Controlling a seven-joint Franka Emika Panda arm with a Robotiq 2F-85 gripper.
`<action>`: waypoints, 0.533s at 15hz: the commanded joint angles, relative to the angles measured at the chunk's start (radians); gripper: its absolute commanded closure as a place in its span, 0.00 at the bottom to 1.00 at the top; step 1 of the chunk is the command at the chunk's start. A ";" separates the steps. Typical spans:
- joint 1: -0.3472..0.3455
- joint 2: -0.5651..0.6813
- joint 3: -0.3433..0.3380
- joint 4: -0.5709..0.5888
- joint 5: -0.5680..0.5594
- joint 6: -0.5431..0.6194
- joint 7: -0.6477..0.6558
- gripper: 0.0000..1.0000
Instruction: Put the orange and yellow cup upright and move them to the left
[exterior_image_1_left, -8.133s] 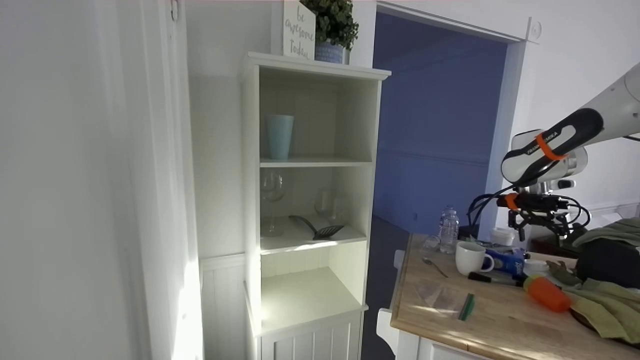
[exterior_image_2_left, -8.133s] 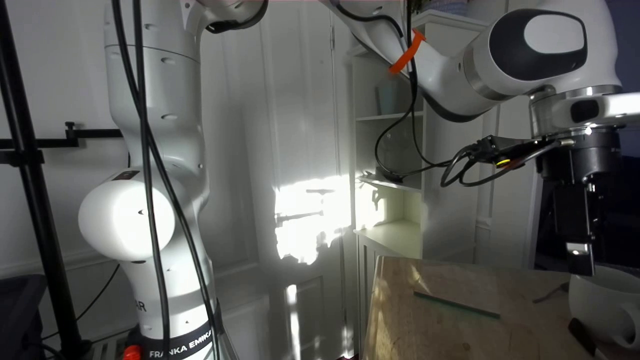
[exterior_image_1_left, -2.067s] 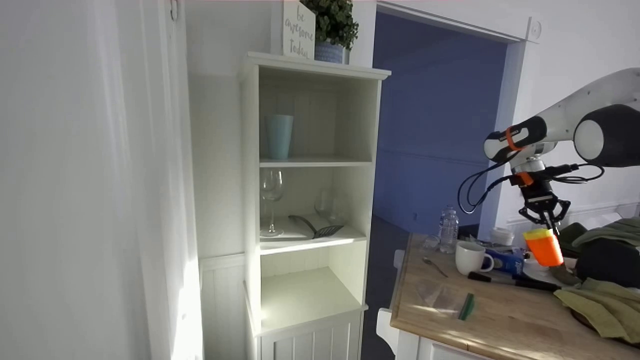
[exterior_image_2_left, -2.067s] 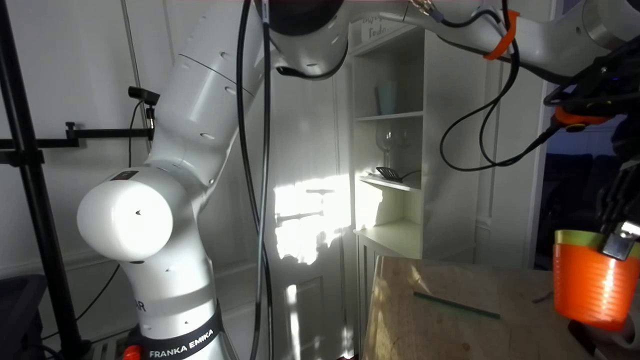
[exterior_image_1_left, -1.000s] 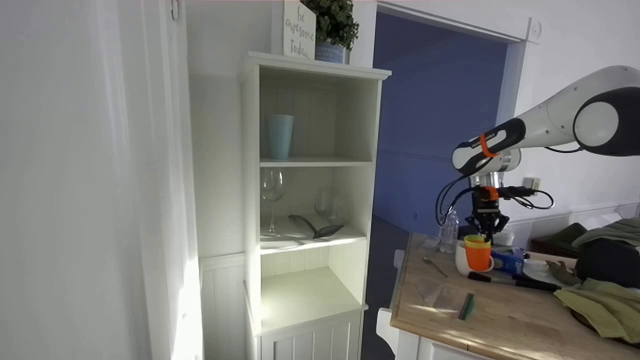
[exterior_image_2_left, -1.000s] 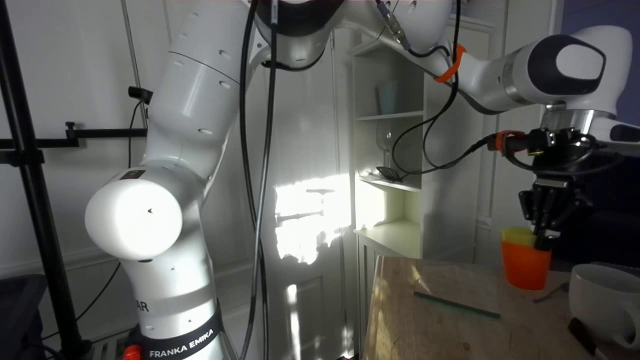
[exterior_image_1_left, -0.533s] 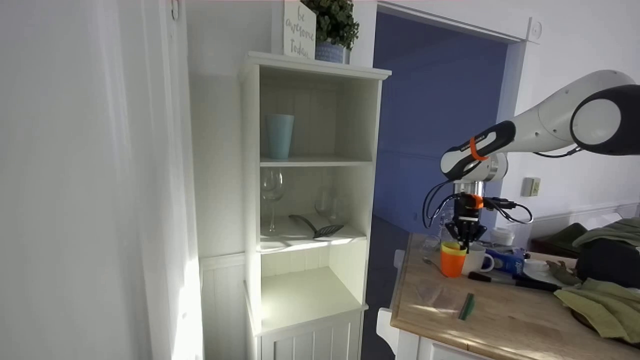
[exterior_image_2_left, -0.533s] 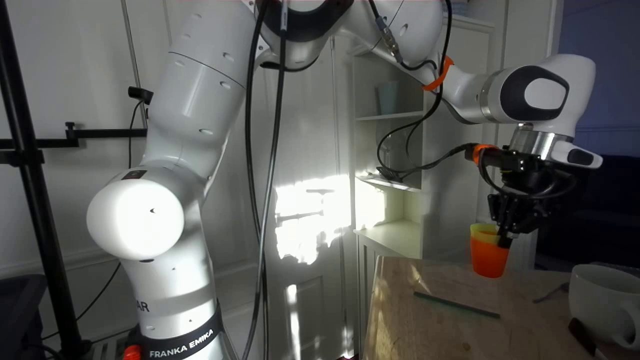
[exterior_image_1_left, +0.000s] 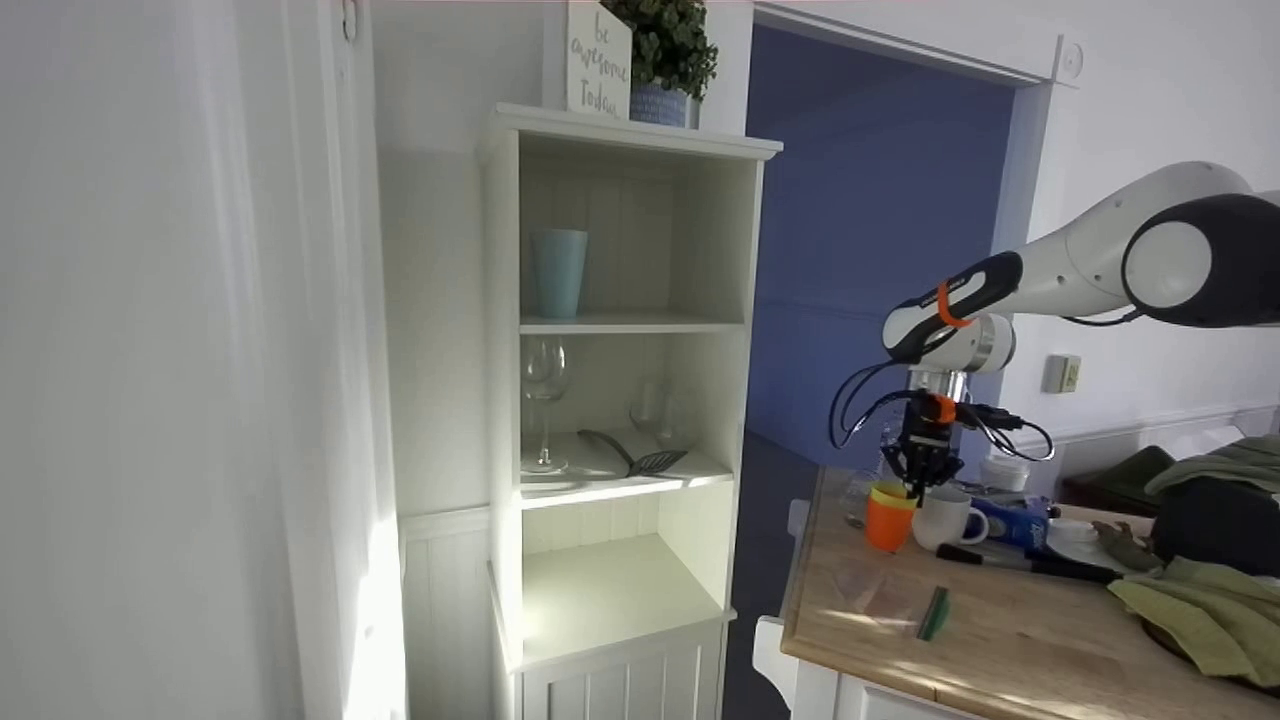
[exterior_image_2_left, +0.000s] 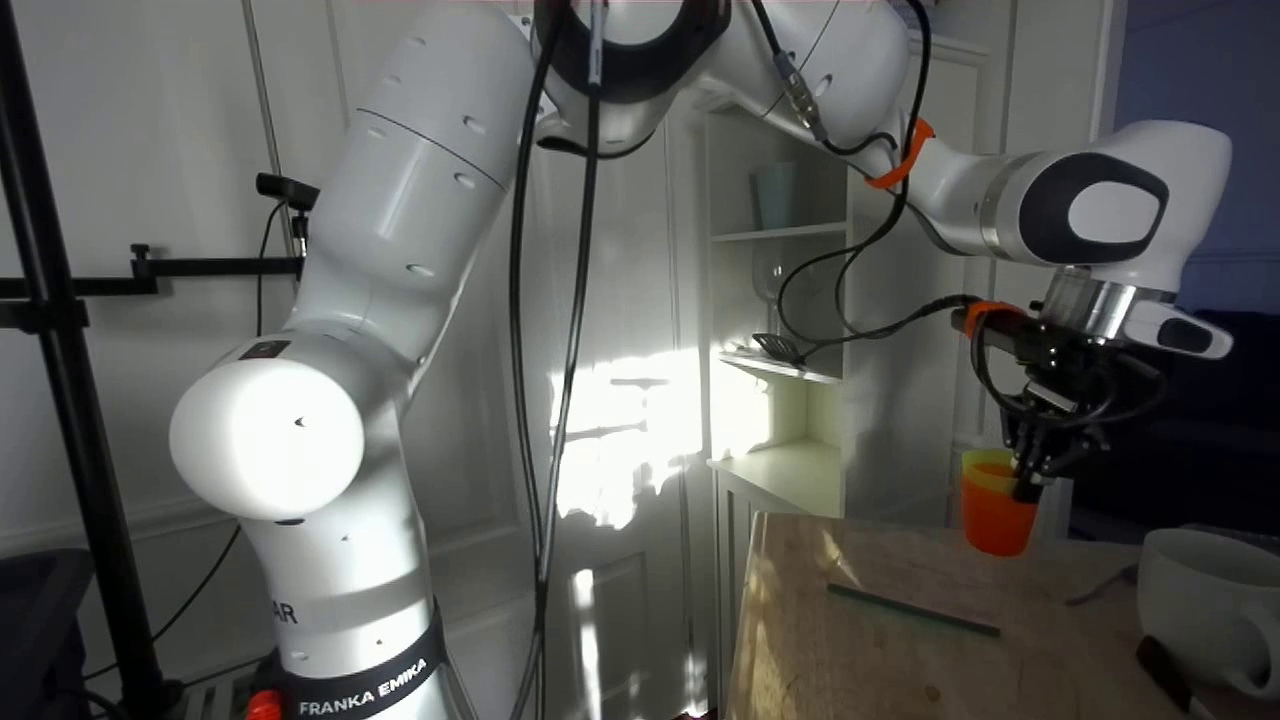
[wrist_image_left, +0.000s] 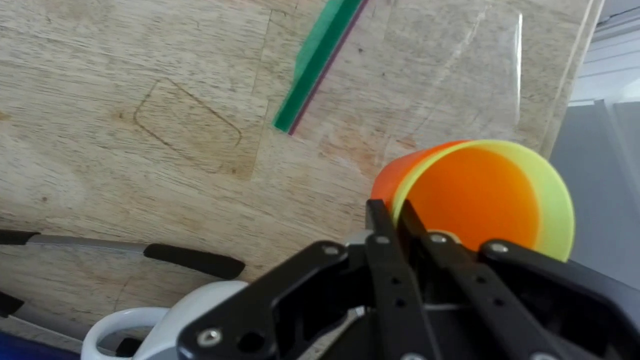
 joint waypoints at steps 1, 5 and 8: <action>-0.015 0.061 -0.004 0.079 0.050 0.013 0.036 0.98; -0.013 0.119 -0.007 0.124 0.041 0.022 0.068 0.98; -0.004 0.151 -0.010 0.139 0.030 0.060 0.094 0.98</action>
